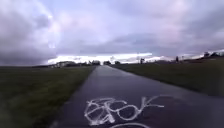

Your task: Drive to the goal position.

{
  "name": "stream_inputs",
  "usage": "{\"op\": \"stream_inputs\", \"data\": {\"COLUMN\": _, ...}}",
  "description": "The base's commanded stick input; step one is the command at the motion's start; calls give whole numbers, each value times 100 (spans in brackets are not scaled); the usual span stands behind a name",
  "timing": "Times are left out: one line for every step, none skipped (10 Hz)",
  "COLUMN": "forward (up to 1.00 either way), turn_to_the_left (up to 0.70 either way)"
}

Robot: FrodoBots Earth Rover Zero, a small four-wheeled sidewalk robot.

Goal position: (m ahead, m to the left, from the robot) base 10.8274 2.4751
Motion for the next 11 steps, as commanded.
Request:
{"op": "stream_inputs", "data": {"forward": 70, "turn_to_the_left": 0}}
{"op": "stream_inputs", "data": {"forward": 70, "turn_to_the_left": 0}}
{"op": "stream_inputs", "data": {"forward": 70, "turn_to_the_left": 0}}
{"op": "stream_inputs", "data": {"forward": 70, "turn_to_the_left": 0}}
{"op": "stream_inputs", "data": {"forward": 70, "turn_to_the_left": 0}}
{"op": "stream_inputs", "data": {"forward": 70, "turn_to_the_left": 0}}
{"op": "stream_inputs", "data": {"forward": 70, "turn_to_the_left": 0}}
{"op": "stream_inputs", "data": {"forward": 70, "turn_to_the_left": 0}}
{"op": "stream_inputs", "data": {"forward": 70, "turn_to_the_left": 0}}
{"op": "stream_inputs", "data": {"forward": 70, "turn_to_the_left": 0}}
{"op": "stream_inputs", "data": {"forward": 70, "turn_to_the_left": 0}}
